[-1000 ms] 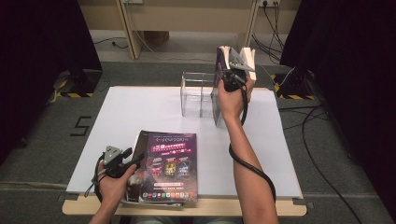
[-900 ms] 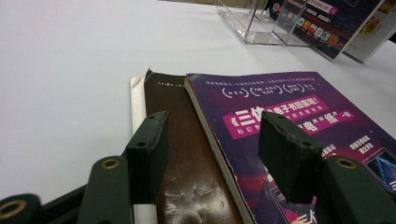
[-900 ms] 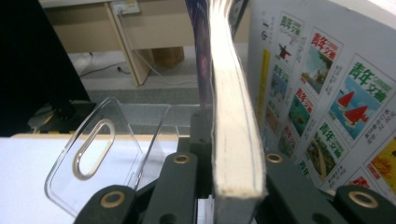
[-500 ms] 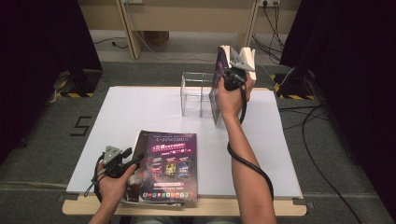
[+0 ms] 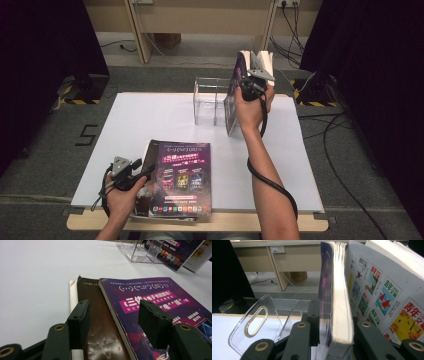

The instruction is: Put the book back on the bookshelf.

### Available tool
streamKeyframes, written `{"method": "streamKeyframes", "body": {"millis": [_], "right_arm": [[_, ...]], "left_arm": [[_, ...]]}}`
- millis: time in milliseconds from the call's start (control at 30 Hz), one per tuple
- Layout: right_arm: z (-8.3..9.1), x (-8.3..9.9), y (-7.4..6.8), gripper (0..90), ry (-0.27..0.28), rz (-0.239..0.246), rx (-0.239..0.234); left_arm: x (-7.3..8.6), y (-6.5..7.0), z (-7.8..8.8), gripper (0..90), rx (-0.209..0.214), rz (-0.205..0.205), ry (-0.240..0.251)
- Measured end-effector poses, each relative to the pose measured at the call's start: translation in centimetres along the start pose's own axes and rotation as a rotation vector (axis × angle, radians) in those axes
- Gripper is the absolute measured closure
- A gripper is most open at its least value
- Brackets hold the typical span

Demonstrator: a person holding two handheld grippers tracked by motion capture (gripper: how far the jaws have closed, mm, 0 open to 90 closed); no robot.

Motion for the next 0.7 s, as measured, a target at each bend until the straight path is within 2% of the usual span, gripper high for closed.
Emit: {"method": "streamKeyframes", "body": {"millis": [700], "right_arm": [[1.8,1.6,0.5,69.3,-0.028,-0.027,-0.027]], "left_arm": [[0.1,0.3,-0.1,42.1,0.007,-0.002,-0.003]]}}
Point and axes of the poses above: each handheld gripper's, and its own axes: z roughly backward along the jaws, x roughly out of its underside, y roughly to its right, the point moved 4 cm from there along -z, roughly forward along the jaws, and after that the axes turned 14 degrees about -z, right-handed, at the moved point
